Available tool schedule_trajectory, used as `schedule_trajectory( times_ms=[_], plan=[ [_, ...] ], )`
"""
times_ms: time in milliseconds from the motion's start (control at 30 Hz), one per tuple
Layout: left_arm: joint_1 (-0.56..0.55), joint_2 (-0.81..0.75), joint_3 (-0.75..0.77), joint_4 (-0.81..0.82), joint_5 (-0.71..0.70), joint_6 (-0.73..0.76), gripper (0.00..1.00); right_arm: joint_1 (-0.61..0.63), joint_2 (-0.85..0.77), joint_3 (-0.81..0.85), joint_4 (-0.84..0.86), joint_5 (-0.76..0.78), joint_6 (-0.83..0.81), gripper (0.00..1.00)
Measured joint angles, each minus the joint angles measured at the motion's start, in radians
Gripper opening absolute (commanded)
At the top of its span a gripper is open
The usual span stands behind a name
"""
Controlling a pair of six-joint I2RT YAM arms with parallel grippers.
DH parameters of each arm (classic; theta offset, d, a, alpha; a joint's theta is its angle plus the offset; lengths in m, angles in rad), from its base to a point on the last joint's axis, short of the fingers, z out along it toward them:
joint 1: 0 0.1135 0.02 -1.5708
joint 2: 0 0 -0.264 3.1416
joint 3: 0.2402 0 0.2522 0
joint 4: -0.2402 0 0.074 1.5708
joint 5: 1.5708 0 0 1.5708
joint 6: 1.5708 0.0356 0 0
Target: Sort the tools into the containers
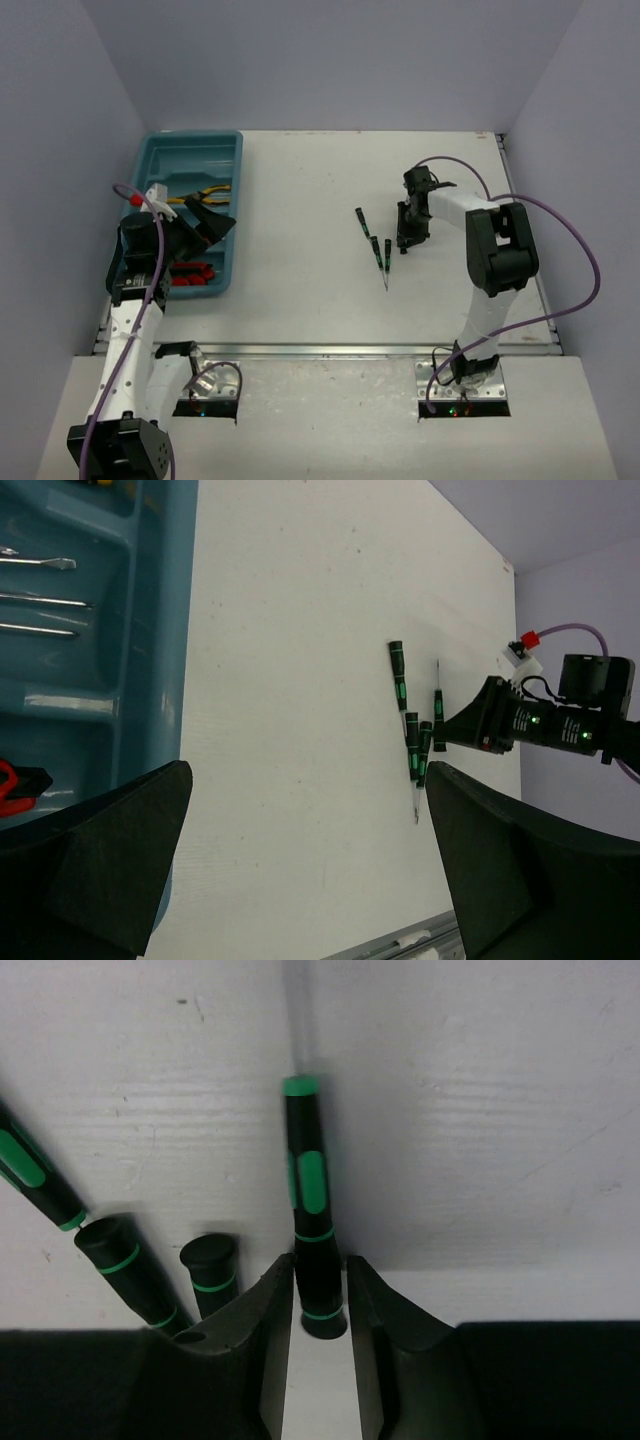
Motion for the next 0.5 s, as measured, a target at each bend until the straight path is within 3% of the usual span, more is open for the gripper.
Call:
schedule_trajectory(
  times_ms=[367, 500],
  plan=[
    [-0.081, 0.057, -0.071, 0.076, 0.031, -0.013, 1.00, -0.005, -0.016, -0.027, 0.031, 0.019, 0.026, 0.00],
    [-0.253, 0.110, -0.075, 0.196, 0.003, -0.059, 0.99, 0.017, -0.179, -0.181, 0.078, 0.023, 0.049, 0.00]
  ],
)
